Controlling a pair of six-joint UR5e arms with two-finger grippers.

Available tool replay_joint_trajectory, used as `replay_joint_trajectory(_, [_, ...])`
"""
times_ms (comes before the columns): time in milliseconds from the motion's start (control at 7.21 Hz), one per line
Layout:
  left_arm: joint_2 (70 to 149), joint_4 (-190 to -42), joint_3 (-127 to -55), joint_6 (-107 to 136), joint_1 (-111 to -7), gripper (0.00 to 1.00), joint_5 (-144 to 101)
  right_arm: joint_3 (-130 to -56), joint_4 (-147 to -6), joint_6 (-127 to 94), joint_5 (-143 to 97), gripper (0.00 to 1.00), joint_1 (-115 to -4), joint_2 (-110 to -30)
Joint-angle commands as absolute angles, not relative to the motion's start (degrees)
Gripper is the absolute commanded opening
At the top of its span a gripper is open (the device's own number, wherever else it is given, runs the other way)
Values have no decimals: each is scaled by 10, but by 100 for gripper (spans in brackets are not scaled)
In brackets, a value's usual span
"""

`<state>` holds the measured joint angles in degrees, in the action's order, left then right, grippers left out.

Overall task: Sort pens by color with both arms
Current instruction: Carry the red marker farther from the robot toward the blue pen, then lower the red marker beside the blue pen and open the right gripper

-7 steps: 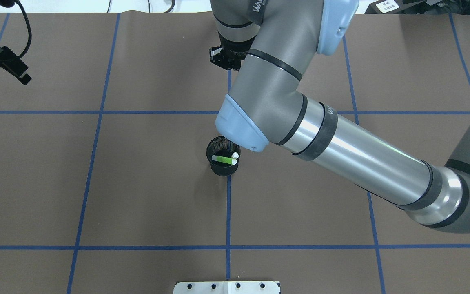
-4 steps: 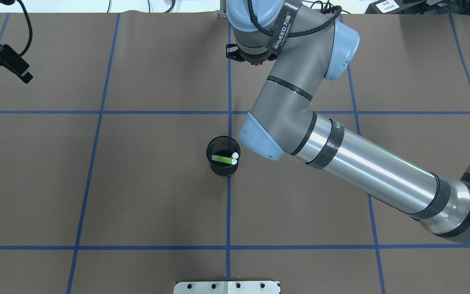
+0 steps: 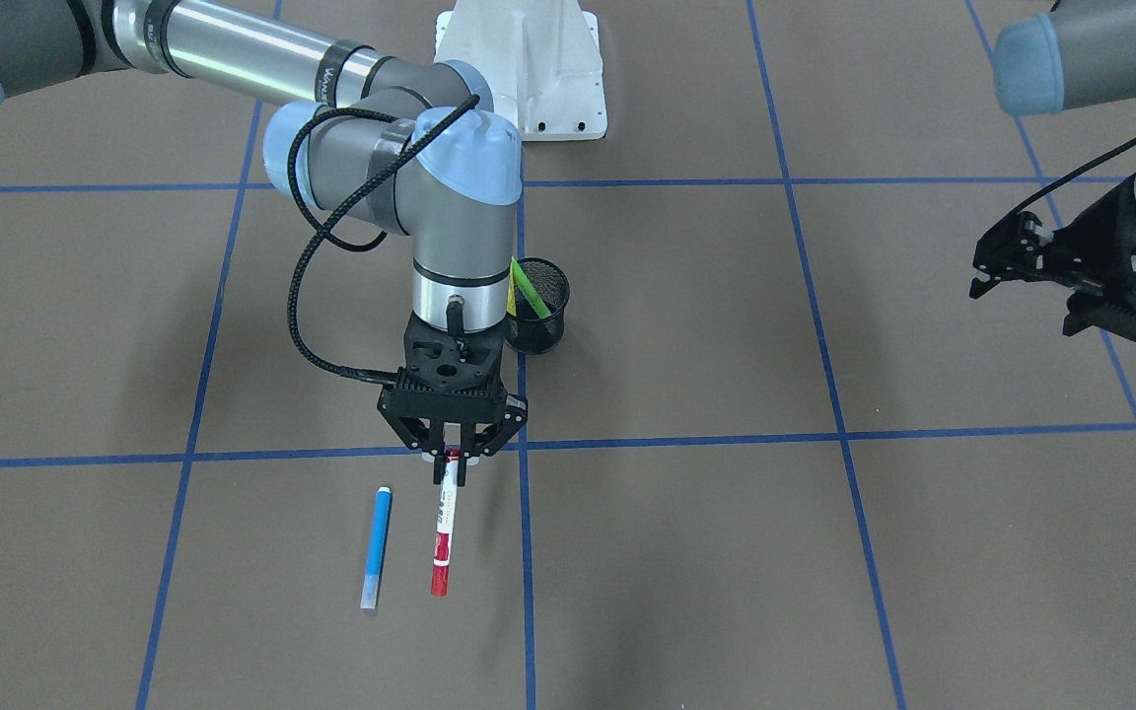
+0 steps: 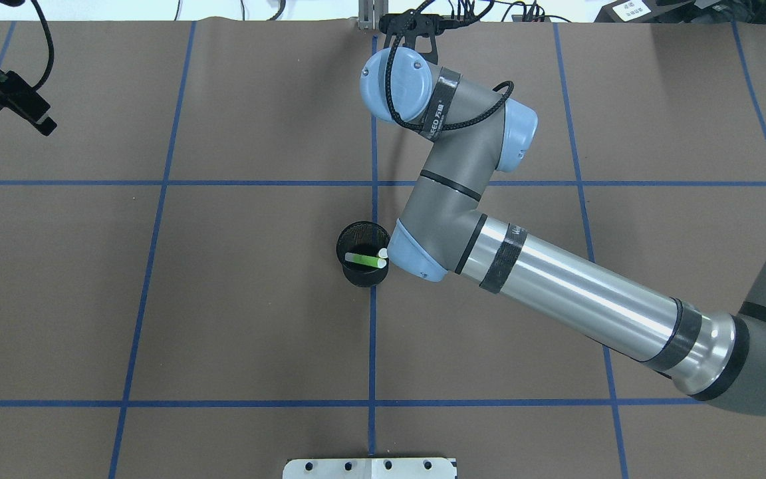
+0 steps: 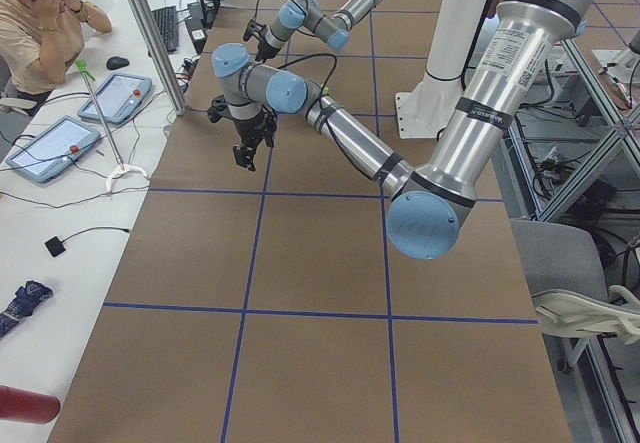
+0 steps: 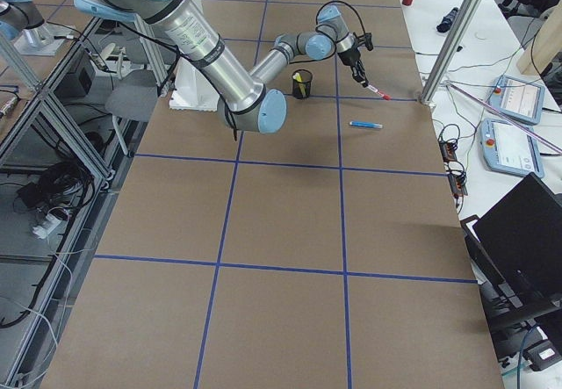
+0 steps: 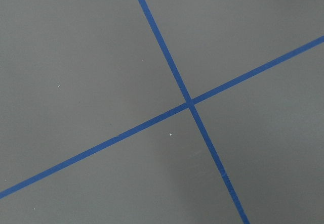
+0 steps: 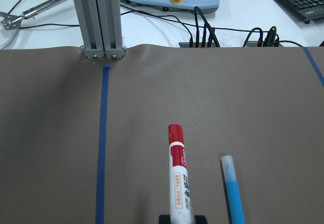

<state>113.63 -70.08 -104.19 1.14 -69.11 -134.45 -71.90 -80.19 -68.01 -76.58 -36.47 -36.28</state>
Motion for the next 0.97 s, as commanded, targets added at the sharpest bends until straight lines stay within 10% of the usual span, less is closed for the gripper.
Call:
replay_joint_trajectory(0, [1136,-699,-1055,30,-691,99,-1345,-657,-721,-681,-724,0,-352,-366])
replay_joint_trajectory(832, [1137,-699,-1062,38,-688,99,-1345,-661,-661,-677,-688,0,-324,-421])
